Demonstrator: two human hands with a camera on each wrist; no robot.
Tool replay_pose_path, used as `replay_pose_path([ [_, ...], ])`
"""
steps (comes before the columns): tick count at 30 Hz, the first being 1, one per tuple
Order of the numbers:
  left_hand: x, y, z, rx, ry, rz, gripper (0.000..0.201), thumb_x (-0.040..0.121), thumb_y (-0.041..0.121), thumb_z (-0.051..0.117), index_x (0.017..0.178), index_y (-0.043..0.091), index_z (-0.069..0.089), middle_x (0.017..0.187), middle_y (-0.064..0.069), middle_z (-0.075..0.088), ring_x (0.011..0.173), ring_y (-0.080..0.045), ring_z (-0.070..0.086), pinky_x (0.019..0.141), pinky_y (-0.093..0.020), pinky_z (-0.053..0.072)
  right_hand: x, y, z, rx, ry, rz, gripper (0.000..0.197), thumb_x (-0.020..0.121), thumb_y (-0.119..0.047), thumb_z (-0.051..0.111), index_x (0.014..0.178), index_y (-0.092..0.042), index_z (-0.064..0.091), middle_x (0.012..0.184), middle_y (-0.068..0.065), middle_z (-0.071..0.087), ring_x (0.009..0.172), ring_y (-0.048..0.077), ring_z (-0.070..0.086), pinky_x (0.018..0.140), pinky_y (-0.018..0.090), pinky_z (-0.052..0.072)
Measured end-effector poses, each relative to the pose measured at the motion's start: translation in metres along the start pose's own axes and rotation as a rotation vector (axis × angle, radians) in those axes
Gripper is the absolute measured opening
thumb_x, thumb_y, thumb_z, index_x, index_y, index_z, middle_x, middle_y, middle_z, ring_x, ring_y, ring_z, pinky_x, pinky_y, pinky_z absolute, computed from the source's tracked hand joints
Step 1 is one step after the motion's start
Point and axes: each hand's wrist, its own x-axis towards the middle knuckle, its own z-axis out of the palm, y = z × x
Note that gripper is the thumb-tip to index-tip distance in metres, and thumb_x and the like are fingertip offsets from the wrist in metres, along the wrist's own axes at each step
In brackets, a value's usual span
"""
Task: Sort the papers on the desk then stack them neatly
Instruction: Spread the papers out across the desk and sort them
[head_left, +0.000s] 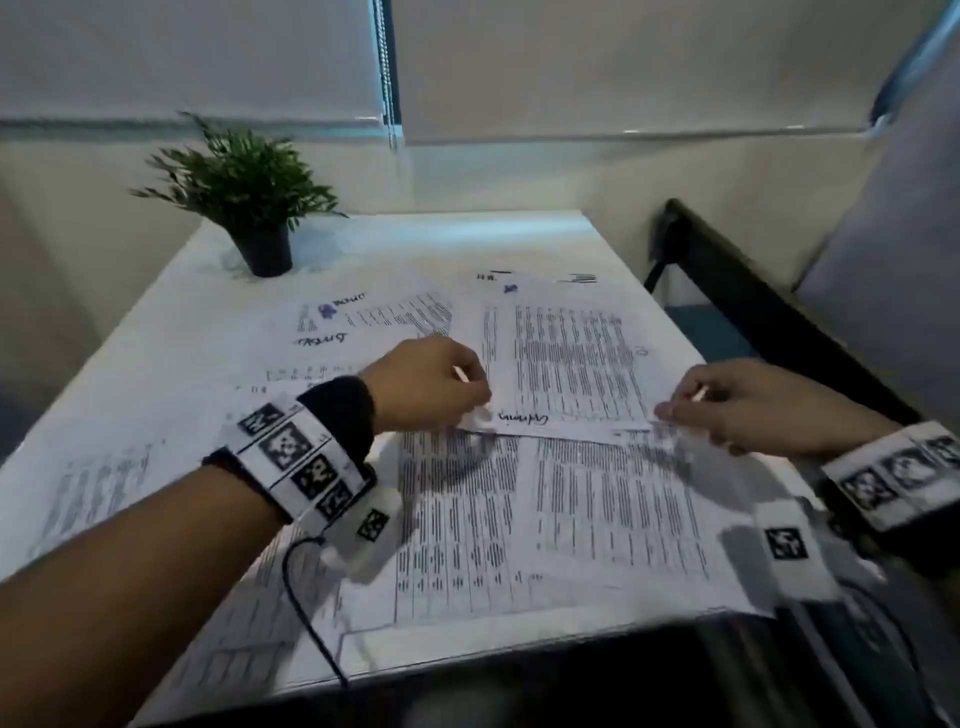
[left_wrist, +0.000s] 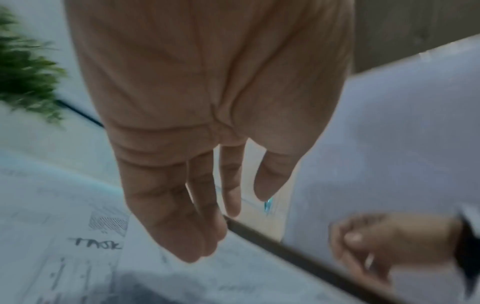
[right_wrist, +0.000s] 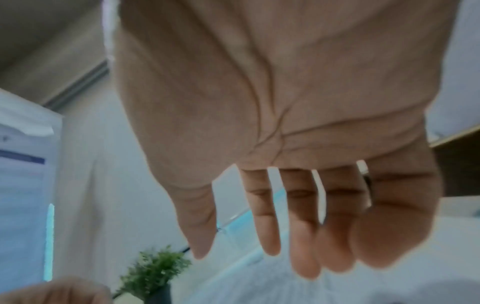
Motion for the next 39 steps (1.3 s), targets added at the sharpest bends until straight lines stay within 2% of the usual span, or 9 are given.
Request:
replay_pose_path([
  [5,0.047,0.000,0.019,0.329,0.143,-0.148,0.040,0.101,0.036,0.054,0.129,0.010,0.065,0.133,-0.012,0.066,0.112,-0.030,0.064,0.091,-0.035,0.051,0.012,0.028,0.010,-0.054,0.073,0.189,0.044,0.081,-0.060,0.077,0.091,-0.017,0.074,0.088,0.010,0.079,0.084,0.031,0.078,0.077,0.041,0.064],
  [10,0.085,-0.006,0.029,0.376,0.036,-0.349,0.072,0.099,0.059,0.044,0.156,0.016,0.035,0.161,-0.014,0.042,0.143,-0.035,0.044,0.117,-0.050,0.036,0.032,0.031,0.017,-0.005,0.072,0.178,0.045,0.083,-0.056,0.076,0.101,-0.014,0.074,0.081,0.005,0.081,0.077,0.022,0.081,0.086,0.044,0.063],
  [15,0.099,-0.009,0.045,0.482,0.051,-0.459,0.096,0.081,0.076,0.060,0.155,0.022,0.028,0.156,-0.023,0.032,0.141,-0.047,0.037,0.110,-0.057,0.039,0.062,0.027,0.021,-0.003,0.079,0.228,0.062,0.084,-0.058,0.074,0.102,0.001,0.069,0.077,0.018,0.080,0.075,0.033,0.080,0.080,0.049,0.065],
  [22,0.107,-0.005,0.033,0.081,0.155,-0.336,0.119,0.083,0.028,0.083,0.165,0.014,-0.002,0.142,-0.020,0.056,0.093,-0.027,0.065,0.076,-0.031,0.054,0.086,0.025,0.021,0.062,-0.011,0.315,0.061,0.078,-0.043,0.085,0.117,-0.017,0.046,0.058,0.012,0.069,0.039,0.022,0.058,0.045,0.030,0.054],
  [26,0.102,-0.005,0.025,-0.322,0.288,-0.393,0.092,0.080,0.008,0.073,0.159,0.010,0.026,0.134,-0.016,0.061,0.086,-0.022,0.067,0.070,-0.034,0.063,0.089,0.028,0.023,0.044,0.009,0.284,0.055,0.077,-0.044,0.085,0.107,-0.017,0.048,0.050,0.008,0.068,0.035,0.020,0.057,0.043,0.027,0.051],
  [28,0.098,-0.004,0.022,-0.345,0.217,-0.392,0.054,0.079,0.007,0.068,0.130,-0.007,0.057,0.108,-0.013,0.071,0.082,-0.022,0.069,0.068,-0.031,0.062,0.087,0.029,0.024,0.014,0.013,0.265,0.053,0.075,-0.046,0.085,0.102,-0.017,0.050,0.054,0.007,0.071,0.036,0.019,0.058,0.045,0.026,0.051],
  [30,0.091,-0.004,0.023,-0.334,0.173,-0.344,0.009,0.085,0.005,0.066,0.093,0.001,0.067,0.094,-0.013,0.073,0.076,-0.023,0.067,0.065,-0.030,0.059,0.082,0.028,0.026,-0.024,0.012,0.246,0.050,0.073,-0.048,0.084,0.098,-0.018,0.052,0.056,0.004,0.073,0.037,0.018,0.060,0.046,0.025,0.051],
  [33,0.088,-0.011,0.022,-0.367,0.170,-0.275,0.014,0.094,0.007,0.063,0.083,0.013,0.059,0.093,-0.016,0.071,0.071,-0.021,0.063,0.057,-0.024,0.056,0.078,0.026,0.025,-0.018,0.049,0.243,0.047,0.070,-0.052,0.081,0.091,-0.020,0.053,0.067,0.003,0.076,0.048,0.020,0.063,0.053,0.027,0.053],
  [39,0.070,-0.020,-0.002,-0.428,0.317,-0.196,0.023,0.100,0.021,0.062,0.102,-0.002,0.066,0.082,-0.011,0.066,0.068,-0.024,0.061,0.061,-0.031,0.050,0.070,0.023,0.021,-0.148,0.055,0.202,0.056,0.083,-0.070,0.066,0.104,-0.017,0.060,0.083,-0.001,0.068,0.076,0.021,0.064,0.077,0.032,0.053],
])
